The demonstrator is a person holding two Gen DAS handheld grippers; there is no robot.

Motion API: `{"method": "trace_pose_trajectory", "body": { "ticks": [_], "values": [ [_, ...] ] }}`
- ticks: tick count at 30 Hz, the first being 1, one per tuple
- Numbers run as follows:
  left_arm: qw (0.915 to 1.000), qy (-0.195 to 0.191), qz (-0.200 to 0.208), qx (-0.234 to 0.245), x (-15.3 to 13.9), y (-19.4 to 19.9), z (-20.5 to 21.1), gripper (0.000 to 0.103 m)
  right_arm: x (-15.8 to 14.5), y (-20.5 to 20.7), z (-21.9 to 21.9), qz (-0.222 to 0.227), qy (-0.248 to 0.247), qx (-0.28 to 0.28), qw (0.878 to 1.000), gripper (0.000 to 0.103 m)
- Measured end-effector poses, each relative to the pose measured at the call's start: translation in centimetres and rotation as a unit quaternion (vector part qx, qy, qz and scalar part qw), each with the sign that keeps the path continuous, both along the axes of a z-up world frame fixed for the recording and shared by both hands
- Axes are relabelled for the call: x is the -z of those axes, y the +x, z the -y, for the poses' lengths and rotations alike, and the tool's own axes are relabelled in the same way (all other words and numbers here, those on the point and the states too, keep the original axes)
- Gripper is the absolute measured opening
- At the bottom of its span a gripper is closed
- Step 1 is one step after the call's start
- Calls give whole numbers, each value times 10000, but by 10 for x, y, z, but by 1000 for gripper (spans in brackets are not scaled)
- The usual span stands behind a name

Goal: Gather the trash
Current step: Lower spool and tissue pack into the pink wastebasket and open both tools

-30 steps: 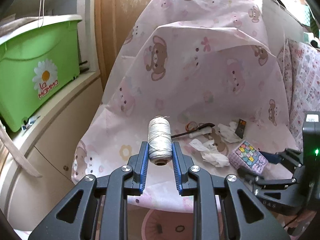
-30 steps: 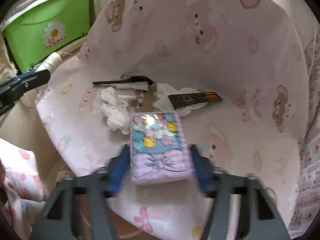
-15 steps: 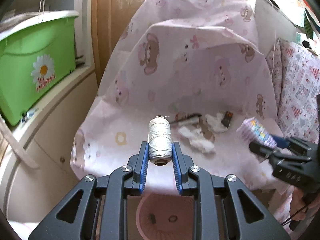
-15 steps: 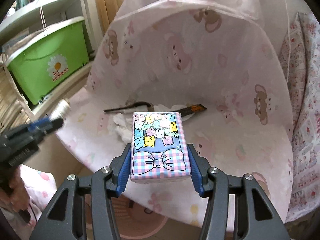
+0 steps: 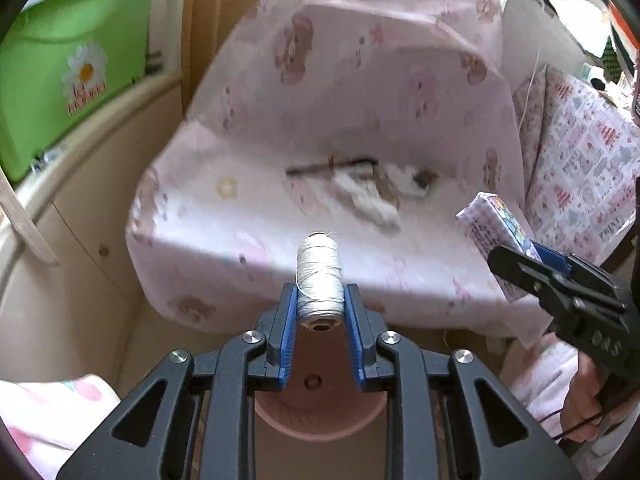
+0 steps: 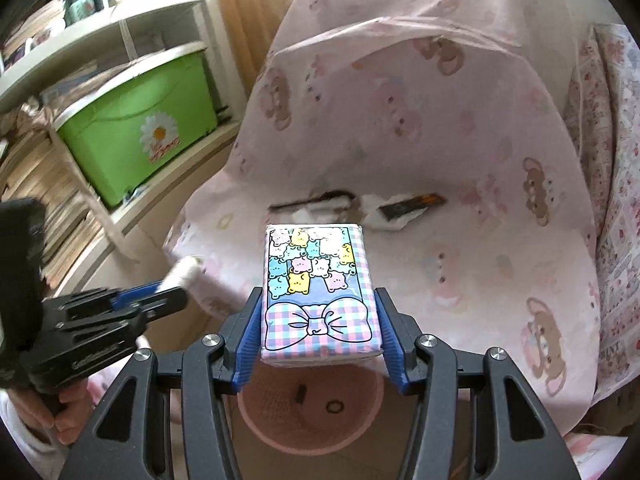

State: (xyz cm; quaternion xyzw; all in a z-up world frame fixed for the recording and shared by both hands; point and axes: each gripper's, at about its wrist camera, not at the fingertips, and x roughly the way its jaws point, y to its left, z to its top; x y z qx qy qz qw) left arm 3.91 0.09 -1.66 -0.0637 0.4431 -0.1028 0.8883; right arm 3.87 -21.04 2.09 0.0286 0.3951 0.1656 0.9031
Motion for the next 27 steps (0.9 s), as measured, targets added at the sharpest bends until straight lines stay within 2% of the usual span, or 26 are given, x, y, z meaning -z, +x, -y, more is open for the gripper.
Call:
{"method": "trace_pose_trajectory", "body": {
  "ticks": [8,14,17,21,25,27],
  "values": [
    [9981,-137,-607,11,21,3,-1,22,18,-16,-25,-129,-373,-551,9977,55],
    [9953,-94,-968,19,36,7,-1,22,38,-24,-42,-431,-650,-930,9926,55],
    [9923,-20,-1232,116,52,12,3,22,59,-22,-52,-762,-840,-1056,9879,55],
    [9892,430,-1401,56,78,21,13,22,93,-20,-65,-1067,-1355,-1134,9785,55],
    [9840,277,-1761,9,99,29,13,22,122,-17,-72,-1333,-1709,-1143,9695,55],
    [9824,379,-1828,-45,108,32,13,22,136,-12,-72,-1485,-1816,-1055,9664,55]
  ]
}}
